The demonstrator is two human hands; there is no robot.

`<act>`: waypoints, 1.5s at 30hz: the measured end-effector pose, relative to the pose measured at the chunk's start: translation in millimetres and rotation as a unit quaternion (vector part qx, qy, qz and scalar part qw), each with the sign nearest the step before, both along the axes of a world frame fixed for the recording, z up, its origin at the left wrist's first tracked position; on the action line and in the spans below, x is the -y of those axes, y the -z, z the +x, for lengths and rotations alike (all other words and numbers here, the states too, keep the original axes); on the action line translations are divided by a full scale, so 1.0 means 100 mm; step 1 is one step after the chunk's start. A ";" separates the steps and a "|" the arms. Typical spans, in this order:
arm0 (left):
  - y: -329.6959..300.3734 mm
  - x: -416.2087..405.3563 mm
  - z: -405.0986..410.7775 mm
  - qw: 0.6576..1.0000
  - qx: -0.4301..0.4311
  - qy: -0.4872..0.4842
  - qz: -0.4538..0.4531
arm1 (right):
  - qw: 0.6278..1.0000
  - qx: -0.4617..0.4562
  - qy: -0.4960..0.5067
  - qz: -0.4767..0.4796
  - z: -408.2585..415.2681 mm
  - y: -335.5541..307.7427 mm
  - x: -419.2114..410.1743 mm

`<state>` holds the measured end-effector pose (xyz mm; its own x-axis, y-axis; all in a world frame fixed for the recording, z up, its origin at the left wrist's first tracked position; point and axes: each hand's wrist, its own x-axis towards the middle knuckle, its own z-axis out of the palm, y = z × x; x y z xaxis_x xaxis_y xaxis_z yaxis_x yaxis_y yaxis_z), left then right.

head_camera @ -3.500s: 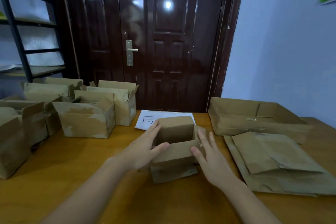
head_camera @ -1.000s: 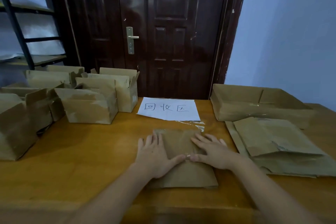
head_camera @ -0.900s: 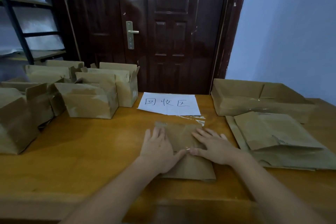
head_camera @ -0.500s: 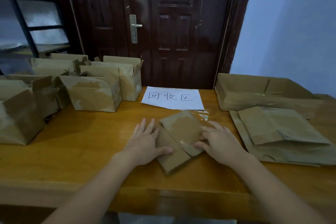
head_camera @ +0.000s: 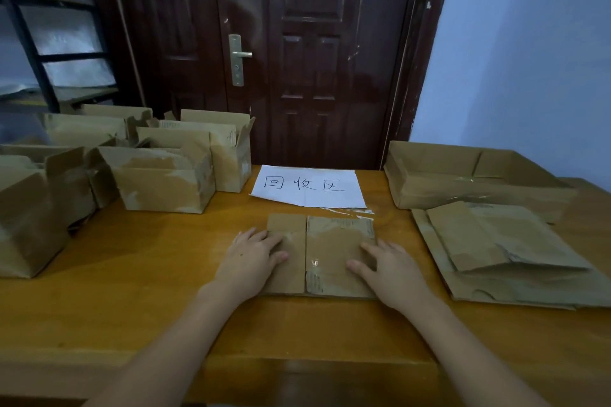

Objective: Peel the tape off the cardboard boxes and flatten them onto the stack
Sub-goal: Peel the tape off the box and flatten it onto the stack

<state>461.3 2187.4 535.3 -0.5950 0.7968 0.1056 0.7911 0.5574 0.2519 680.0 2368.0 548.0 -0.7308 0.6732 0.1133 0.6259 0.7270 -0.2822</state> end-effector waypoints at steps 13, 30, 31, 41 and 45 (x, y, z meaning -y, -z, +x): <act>-0.45 -0.44 0.37 0.952 0.210 -0.048 0.216 | 0.976 -0.204 0.039 -0.071 0.16 -0.58 -0.09; -0.86 -2.30 1.88 0.941 0.271 0.113 0.169 | 0.988 -0.052 0.146 -0.022 1.88 -1.06 -1.68; -0.82 -2.37 1.95 0.944 0.265 0.118 0.158 | 0.988 -0.043 0.148 -0.026 1.95 -1.00 -1.75; -0.32 -2.51 2.17 0.980 -0.080 0.183 0.018 | 0.991 0.055 0.116 -0.033 2.19 -0.33 -2.06; -0.25 -2.61 2.13 0.974 0.023 0.223 -0.017 | 0.985 0.109 0.128 0.036 2.02 -0.43 -2.05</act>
<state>674.1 2448.5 560.1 -0.1918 0.9799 0.0552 0.9450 0.1692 0.2799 881.5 2573.2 590.5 -0.5506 0.8344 0.0266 0.8314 0.5509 -0.0729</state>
